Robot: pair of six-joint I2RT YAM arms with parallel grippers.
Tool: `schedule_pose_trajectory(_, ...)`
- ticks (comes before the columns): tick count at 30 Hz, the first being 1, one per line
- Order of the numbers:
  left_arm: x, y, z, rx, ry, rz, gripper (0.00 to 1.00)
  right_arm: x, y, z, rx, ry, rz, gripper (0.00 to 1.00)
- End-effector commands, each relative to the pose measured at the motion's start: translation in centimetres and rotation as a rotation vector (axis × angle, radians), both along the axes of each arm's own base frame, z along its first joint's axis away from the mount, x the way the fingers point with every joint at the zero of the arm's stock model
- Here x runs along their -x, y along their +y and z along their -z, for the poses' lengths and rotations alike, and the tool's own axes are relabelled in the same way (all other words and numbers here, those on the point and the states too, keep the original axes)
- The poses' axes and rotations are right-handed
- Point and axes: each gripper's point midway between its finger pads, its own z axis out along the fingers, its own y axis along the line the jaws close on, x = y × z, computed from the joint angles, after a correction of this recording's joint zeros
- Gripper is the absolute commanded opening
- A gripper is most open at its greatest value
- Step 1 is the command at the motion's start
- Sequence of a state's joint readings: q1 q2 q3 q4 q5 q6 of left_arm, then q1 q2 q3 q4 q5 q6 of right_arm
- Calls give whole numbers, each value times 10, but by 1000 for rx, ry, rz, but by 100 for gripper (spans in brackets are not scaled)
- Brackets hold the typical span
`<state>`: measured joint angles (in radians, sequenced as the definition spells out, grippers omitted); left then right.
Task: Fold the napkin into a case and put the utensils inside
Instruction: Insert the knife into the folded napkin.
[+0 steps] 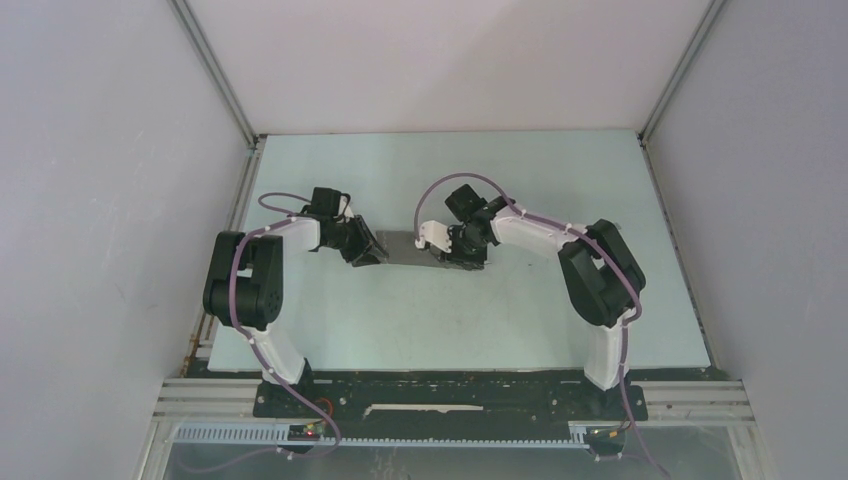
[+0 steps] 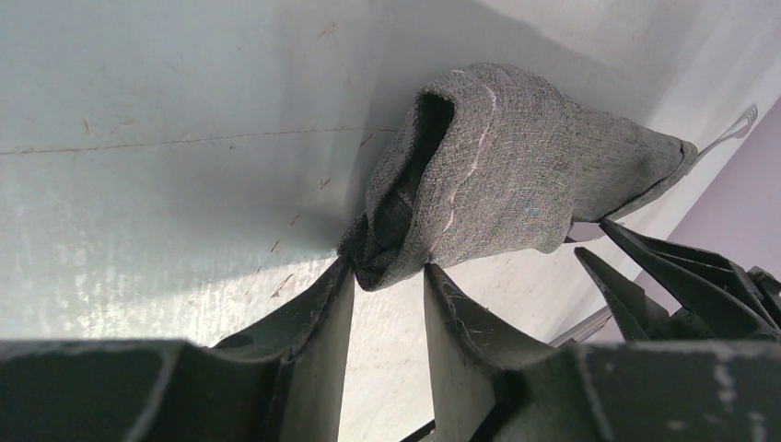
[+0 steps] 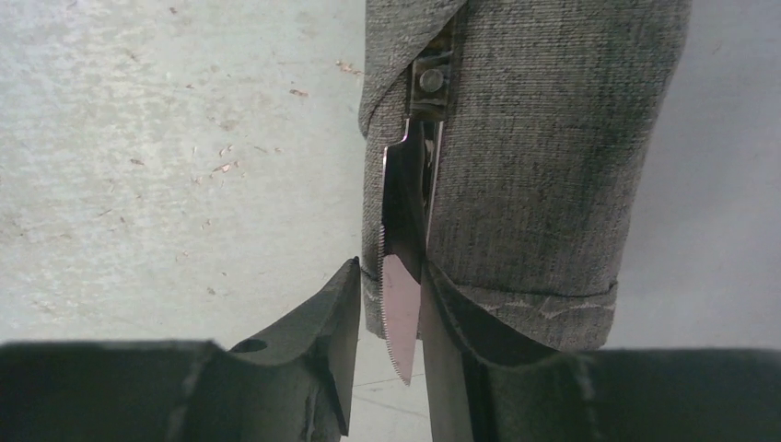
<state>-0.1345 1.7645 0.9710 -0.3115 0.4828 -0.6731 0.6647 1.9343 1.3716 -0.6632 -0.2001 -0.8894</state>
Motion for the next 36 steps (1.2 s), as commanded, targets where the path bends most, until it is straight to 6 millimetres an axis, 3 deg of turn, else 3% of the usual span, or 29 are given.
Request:
schedule_pose_trajectory(1,-13,-5,-12,28,-47,10,38,-10,12,-7,-18,-28,-35,36)
schedule_pose_trajectory(6,-12,-5,-12,28,-46,9,39,-14,14,-10,-16,-31,-13,31)
schedule_pose_trajectory(9,-11,-6,-11,28,-44,12,39,-19,17,-35,-86,7,144,38)
schedule_pose_trajectory(10,-12,-5,-11,28,-44,10,38,-19,15,-47,-108,15,211,49)
schedule_pose_trajectory(11,-12,-5,-11,28,-45,10,38,-18,11,-61,-137,14,280,83)
schedule_pose_trajectory(12,-11,-5,-11,29,-44,11,38,-13,10,-73,-184,20,331,98)
schedule_pose_trajectory(16,-11,-7,-12,37,-42,16,38,33,1,-95,-295,80,395,100)
schedule_pose_trajectory(17,-12,-7,-12,38,-44,17,39,35,-2,-101,-310,68,451,100)
schedule_pose_trajectory(19,-12,-7,-13,39,-46,16,38,26,-12,-110,-346,36,636,100)
schedule_pose_trajectory(21,-13,-8,-13,41,-47,15,39,-6,-50,-123,-328,-64,1069,100)
schedule_pose_trajectory(24,-12,-8,-15,41,-52,14,39,-10,-92,-110,-160,-136,1324,100)
schedule_pose_trajectory(28,-12,-9,-16,44,-56,18,38,-2,-122,-77,-9,-178,1457,100)
schedule_pose_trajectory(33,-13,-9,-17,43,-59,19,39,-4,-134,-51,-5,-135,1519,100)
schedule_pose_trajectory(36,-13,-10,-16,43,-59,19,38,-8,-131,-32,15,-111,1500,100)
